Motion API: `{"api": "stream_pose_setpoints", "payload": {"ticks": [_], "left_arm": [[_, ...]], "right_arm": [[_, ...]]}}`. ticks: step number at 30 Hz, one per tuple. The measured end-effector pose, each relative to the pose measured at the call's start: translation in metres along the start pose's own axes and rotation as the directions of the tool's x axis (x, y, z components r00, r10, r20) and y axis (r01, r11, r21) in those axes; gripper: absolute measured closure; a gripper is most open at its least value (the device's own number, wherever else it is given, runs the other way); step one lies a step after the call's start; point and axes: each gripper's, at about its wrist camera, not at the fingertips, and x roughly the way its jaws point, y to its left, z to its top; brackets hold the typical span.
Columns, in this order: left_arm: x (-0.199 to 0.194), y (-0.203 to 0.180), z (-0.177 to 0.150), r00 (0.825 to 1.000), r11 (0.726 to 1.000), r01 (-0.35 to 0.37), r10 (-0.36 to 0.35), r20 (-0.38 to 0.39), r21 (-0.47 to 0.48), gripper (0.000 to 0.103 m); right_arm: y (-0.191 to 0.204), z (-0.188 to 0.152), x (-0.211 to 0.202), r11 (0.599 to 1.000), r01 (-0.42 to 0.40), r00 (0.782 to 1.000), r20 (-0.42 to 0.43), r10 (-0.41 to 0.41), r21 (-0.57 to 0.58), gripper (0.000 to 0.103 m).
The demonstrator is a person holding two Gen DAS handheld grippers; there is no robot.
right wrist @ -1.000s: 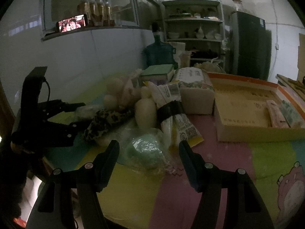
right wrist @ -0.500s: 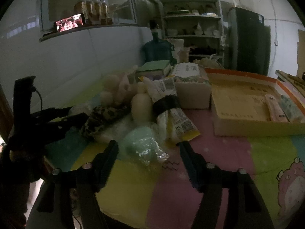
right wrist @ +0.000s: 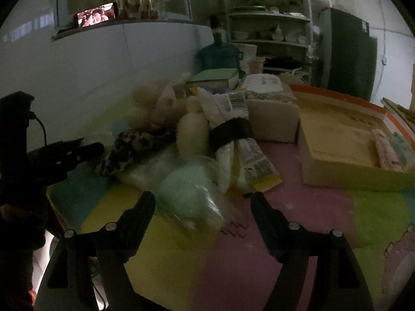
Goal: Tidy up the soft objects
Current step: 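Grasp the clear bag of brown contents with the left tool while the right tool grasps the green bag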
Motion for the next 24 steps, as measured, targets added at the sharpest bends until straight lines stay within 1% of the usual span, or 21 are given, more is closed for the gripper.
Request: {"api": "stream_pose_setpoints", "payload": {"ticks": [3, 4, 5, 6, 7, 8, 9, 10, 11, 12, 13, 16, 19, 24], "left_arm": [[0.0, 0.0, -0.002, 1.0, 1.0, -0.001, 0.001, 0.001, 0.012, 0.052], [0.001, -0.001, -0.002, 1.0, 1.0, 0.001, -0.001, -0.003, 0.013, 0.05], [0.003, 0.0, -0.001, 1.0, 1.0, 0.0, 0.0, -0.01, 0.011, 0.049], [0.005, 0.0, -0.001, 1.0, 1.0, -0.001, 0.001, -0.02, 0.01, 0.046], [0.008, -0.001, 0.001, 1.0, 1.0, -0.004, 0.004, -0.03, 0.011, 0.043], [0.012, -0.002, 0.001, 0.999, 1.0, -0.007, 0.007, -0.043, 0.012, 0.041], [0.018, -0.004, 0.001, 0.997, 1.0, -0.011, 0.012, -0.075, 0.015, 0.039], [0.023, -0.005, 0.0, 0.995, 1.0, -0.012, 0.014, -0.1, 0.02, 0.039], [0.023, -0.009, 0.0, 0.996, 0.998, -0.032, 0.036, -0.085, 0.045, 0.039], [0.023, -0.011, 0.0, 0.996, 0.998, -0.037, 0.042, -0.084, 0.056, 0.04], [0.024, -0.011, -0.001, 0.995, 0.998, -0.033, 0.037, -0.088, 0.052, 0.046], [0.023, -0.007, -0.001, 0.997, 0.999, -0.032, 0.033, -0.075, 0.015, 0.05], [0.02, -0.005, -0.002, 0.997, 0.999, -0.035, 0.033, -0.065, -0.016, 0.051], [0.012, -0.011, -0.003, 0.997, 0.997, -0.067, 0.065, -0.044, -0.029, 0.051]], "right_arm": [[0.003, -0.001, 0.008, 1.0, -0.008, 1.0, -0.03, 0.008, 0.002, 0.026], [0.004, -0.003, 0.008, 1.0, 0.002, 1.0, -0.026, -0.002, -0.004, 0.026], [0.006, -0.003, 0.008, 1.0, 0.015, 1.0, -0.021, -0.015, -0.011, 0.029], [0.007, -0.003, 0.008, 1.0, 0.016, 1.0, -0.021, -0.016, -0.011, 0.036], [0.007, -0.003, 0.007, 1.0, 0.011, 1.0, -0.018, -0.011, -0.005, 0.039], [0.006, -0.004, 0.007, 1.0, 0.012, 1.0, -0.016, -0.012, 0.001, 0.04], [0.006, -0.004, 0.006, 1.0, 0.014, 1.0, -0.014, -0.014, 0.005, 0.042], [0.005, -0.004, 0.006, 1.0, 0.017, 1.0, -0.013, -0.017, 0.007, 0.043], [0.005, -0.005, 0.005, 1.0, 0.018, 1.0, -0.012, -0.018, 0.009, 0.045], [0.004, -0.005, 0.004, 1.0, 0.017, 1.0, -0.012, -0.017, 0.01, 0.045], [0.004, -0.005, 0.003, 1.0, 0.016, 1.0, -0.01, -0.016, 0.011, 0.045], [0.003, -0.004, 0.0, 1.0, 0.011, 1.0, 0.0, -0.011, 0.017, 0.046], [0.004, -0.004, -0.004, 1.0, 0.009, 1.0, 0.008, -0.009, 0.011, 0.046], [0.002, -0.004, -0.014, 1.0, 0.003, 1.0, 0.03, -0.003, 0.017, 0.046]]}}
